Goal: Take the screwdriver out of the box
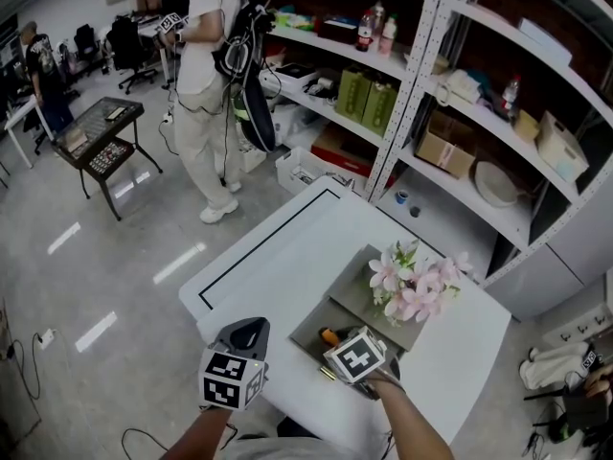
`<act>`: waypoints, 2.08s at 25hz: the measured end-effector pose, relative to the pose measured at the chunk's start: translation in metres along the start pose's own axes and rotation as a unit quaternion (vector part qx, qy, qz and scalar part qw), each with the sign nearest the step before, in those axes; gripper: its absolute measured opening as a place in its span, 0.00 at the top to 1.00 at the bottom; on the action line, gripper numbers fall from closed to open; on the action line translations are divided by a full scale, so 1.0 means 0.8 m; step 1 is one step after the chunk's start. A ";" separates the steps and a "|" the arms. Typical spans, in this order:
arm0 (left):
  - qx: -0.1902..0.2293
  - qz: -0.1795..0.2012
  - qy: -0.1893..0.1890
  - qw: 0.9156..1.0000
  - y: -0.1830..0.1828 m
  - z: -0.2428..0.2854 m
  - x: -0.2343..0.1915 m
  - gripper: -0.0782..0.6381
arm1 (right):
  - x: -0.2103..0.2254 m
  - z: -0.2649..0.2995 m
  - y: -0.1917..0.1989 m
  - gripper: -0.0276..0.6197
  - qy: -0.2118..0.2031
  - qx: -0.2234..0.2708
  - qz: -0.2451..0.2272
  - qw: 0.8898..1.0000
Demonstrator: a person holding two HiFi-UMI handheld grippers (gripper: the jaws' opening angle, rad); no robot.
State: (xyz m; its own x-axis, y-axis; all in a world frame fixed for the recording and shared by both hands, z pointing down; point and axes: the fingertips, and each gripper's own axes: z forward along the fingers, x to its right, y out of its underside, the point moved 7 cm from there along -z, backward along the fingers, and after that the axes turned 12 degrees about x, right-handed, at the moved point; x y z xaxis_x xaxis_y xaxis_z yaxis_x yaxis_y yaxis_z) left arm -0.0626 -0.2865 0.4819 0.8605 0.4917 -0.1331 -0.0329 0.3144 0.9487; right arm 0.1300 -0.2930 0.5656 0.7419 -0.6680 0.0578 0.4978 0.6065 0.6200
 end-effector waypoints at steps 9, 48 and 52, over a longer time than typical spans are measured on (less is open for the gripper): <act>0.000 0.001 -0.007 1.000 0.001 -0.002 0.000 0.89 | 0.001 -0.005 0.004 0.77 -0.010 0.018 0.014 1.000; 0.052 0.031 0.074 0.995 -0.033 -0.086 -0.015 0.89 | -0.064 -0.202 -0.078 0.77 0.158 0.349 0.084 0.920; 0.058 0.035 0.082 0.994 -0.034 -0.100 -0.016 0.89 | -0.085 -0.220 -0.075 0.77 0.174 0.377 0.088 0.905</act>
State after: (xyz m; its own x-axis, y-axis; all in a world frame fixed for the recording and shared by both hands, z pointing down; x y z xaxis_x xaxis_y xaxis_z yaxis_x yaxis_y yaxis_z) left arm -0.1133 -0.2363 0.4347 0.7639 0.6372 -0.1022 -0.0220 0.1840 0.9827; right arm 0.1290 -0.2083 0.3871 0.9423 -0.3325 0.0391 0.0069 0.1362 0.9907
